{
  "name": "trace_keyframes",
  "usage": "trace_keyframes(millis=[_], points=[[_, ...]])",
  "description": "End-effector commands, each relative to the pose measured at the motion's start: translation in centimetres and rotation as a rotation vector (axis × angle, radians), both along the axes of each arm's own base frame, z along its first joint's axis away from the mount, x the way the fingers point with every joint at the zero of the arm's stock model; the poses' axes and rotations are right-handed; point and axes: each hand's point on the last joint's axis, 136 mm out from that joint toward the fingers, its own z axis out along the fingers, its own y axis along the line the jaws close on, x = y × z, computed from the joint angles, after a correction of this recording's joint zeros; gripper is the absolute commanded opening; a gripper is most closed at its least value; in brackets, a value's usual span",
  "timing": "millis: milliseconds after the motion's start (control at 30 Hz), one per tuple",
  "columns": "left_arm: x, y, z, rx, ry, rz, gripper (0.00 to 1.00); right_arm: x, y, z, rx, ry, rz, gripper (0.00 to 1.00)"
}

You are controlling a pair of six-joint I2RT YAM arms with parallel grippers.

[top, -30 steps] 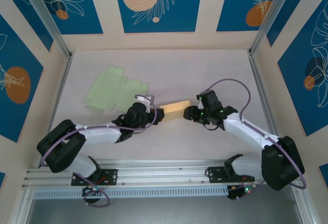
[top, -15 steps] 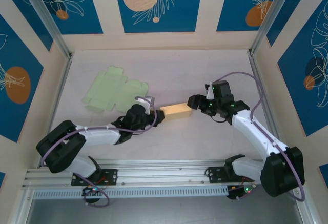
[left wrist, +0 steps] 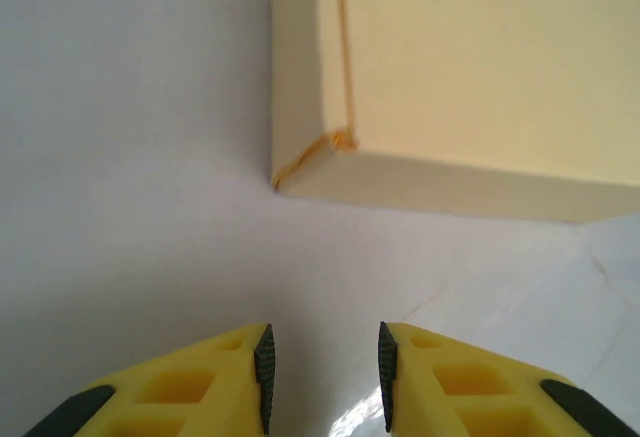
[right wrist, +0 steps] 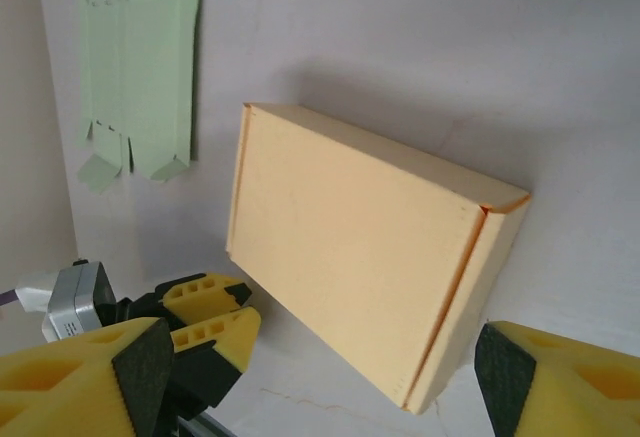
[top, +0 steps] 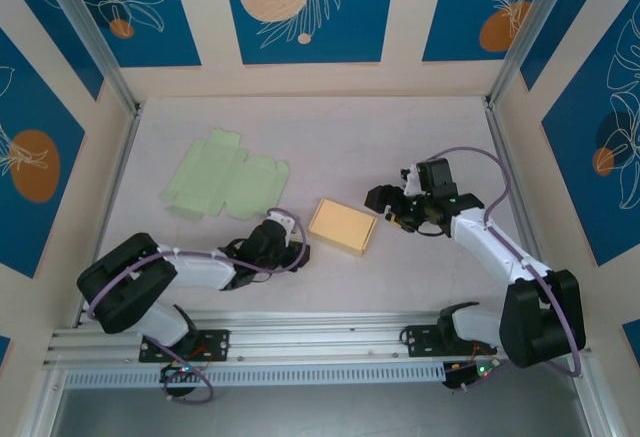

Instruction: Fold the paper box

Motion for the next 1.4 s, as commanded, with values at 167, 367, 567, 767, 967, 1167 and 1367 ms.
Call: trace_keyframes(millis=[167, 367, 567, 767, 967, 1167, 1367], points=[[-0.1, -0.3, 1.6, -0.010, -0.035, -0.012, 0.36, -1.3, -0.4, -0.7, -0.013, 0.056, -0.015, 0.79], [1.6, -0.1, 6.7, -0.028, -0.111, 0.000, 0.48, -3.7, -0.4, -3.4, -0.096, 0.137, -0.012, 0.75], [4.4, -0.9, 7.2, -0.055, -0.039, -0.019, 0.55, -4.0, 1.0, -5.3, -0.127, 0.164, 0.006, 0.73], [5.7, -3.1, 5.0, -0.112, 0.041, -0.045, 0.52, -2.7, 2.1, -6.9, -0.141, 0.173, 0.030, 0.65], [6.7, -5.4, 3.5, -0.180, 0.102, -0.065, 0.43, 0.0, 3.1, -7.4, -0.149, 0.157, 0.058, 0.52], [9.0, -8.4, 4.1, -0.239, 0.101, -0.091, 0.40, 4.8, 1.3, -7.4, -0.181, 0.120, 0.038, 0.44], [12.8, -12.0, 4.0, -0.298, 0.094, -0.086, 0.39, 9.8, -2.1, -6.8, -0.219, 0.085, 0.007, 0.44]])
